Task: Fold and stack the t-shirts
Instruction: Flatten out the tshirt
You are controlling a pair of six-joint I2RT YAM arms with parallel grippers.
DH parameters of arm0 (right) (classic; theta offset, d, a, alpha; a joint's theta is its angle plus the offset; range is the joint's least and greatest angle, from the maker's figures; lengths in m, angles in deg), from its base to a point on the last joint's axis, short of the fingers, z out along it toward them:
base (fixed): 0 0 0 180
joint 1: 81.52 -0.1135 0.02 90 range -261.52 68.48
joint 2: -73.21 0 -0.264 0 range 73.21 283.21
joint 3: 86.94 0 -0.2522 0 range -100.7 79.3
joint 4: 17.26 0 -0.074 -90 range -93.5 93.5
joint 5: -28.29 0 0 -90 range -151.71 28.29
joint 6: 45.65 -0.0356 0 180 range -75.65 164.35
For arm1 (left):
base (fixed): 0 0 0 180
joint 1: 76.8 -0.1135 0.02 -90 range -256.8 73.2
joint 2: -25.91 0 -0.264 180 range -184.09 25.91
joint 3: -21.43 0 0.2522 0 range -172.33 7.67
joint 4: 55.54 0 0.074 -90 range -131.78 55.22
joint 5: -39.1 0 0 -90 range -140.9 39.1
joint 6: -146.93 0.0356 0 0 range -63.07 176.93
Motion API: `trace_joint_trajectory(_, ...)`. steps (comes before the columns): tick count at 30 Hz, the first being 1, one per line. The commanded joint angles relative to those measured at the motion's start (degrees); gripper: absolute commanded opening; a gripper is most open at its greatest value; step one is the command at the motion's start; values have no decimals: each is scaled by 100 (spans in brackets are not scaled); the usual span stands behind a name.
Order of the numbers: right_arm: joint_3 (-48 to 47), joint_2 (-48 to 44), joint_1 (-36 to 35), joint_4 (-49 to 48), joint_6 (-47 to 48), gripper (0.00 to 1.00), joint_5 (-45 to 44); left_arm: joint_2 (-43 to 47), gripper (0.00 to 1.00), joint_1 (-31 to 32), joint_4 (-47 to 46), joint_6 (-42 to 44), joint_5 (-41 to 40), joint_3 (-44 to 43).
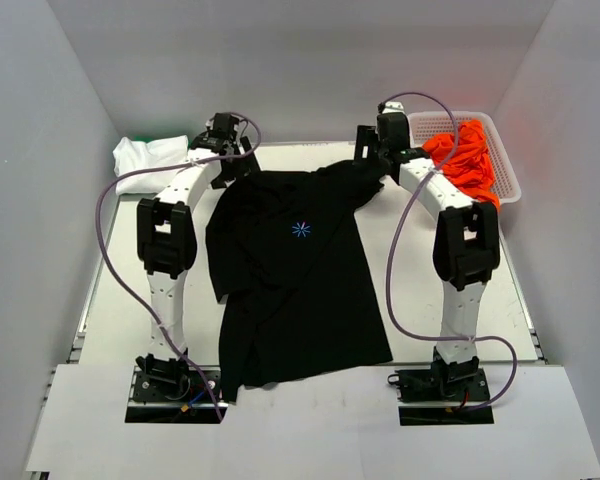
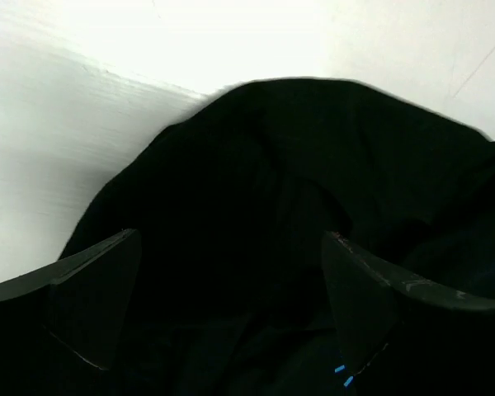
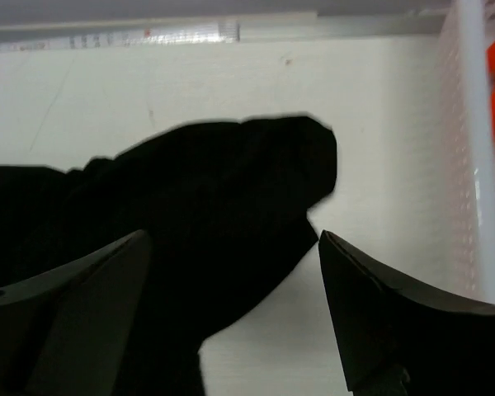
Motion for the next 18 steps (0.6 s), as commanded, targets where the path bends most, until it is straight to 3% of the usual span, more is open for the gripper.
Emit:
trace_joint_trajectory(1, -279, -530, -28, 182, 103, 90, 580, 872, 100, 39, -382, 218, 126, -240)
trace_joint_trajectory(7, 836, -1471, -115, 559, -46, 90, 1696, 1417, 100, 144, -622, 499, 715, 788)
trace_joint_trajectory(10, 2090, -2174, -317, 613, -336, 90, 2170, 1646, 100, 197, -770, 499, 891, 1421)
trace_joint_trajectory(14, 3377, -3165, -914, 884, -784, 90, 2952, 1708, 100, 197, -947, 499, 1147, 2203)
trace_joint_trajectory(18, 4395, -3405, -1512, 1465, -1022, 90, 3068, 1647, 100, 197, -1061, 499, 1094, 2565)
